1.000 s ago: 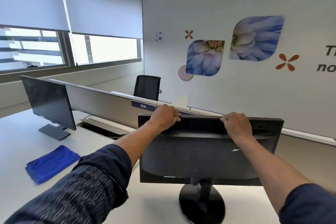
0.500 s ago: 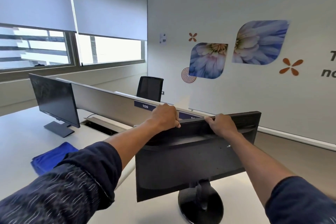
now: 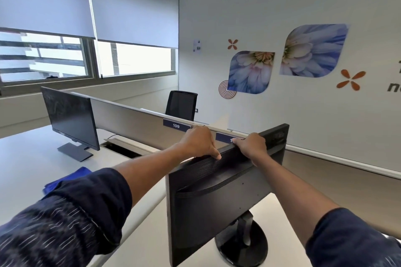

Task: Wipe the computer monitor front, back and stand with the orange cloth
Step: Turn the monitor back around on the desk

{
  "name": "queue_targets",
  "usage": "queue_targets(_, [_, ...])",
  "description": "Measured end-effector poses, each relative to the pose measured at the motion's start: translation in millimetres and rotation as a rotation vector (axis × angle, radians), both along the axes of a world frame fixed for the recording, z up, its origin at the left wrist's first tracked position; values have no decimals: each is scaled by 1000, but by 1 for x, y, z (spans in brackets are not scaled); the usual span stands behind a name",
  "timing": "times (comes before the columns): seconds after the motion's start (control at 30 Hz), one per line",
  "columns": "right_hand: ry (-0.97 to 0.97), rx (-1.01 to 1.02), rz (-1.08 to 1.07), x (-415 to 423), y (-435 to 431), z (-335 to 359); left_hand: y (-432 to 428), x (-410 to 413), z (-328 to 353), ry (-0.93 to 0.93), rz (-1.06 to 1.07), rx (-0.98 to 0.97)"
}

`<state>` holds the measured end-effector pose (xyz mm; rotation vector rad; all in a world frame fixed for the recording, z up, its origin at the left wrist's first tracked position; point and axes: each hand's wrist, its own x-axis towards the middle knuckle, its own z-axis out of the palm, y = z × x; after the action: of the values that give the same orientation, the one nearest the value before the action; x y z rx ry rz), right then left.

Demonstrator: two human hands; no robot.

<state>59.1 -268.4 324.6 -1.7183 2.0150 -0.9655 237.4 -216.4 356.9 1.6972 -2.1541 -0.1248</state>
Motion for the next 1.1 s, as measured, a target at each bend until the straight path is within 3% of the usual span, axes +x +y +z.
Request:
queue_targets(0.13, [-10,62,14,10,3,3,5,-4,3,21,-39,80])
queue_targets(0.4, [-22,103,-4,25,8,9,4,10,11,376,-158,461])
queue_targets(0.73, [-20,110,-36,28,13,8,-7,13,-1,538,-223,553])
queue_targets(0.83, [-27,125,-8,26,17,9,-20,3,-6,397,-220,303])
queue_targets(0.93, [-26,143,17,20,21,13,-39,0,-7,-14,-220,-31])
queue_targets(1.1, [-56,155,114,10,26,13,-63,-7,-3,-252,-250,-131])
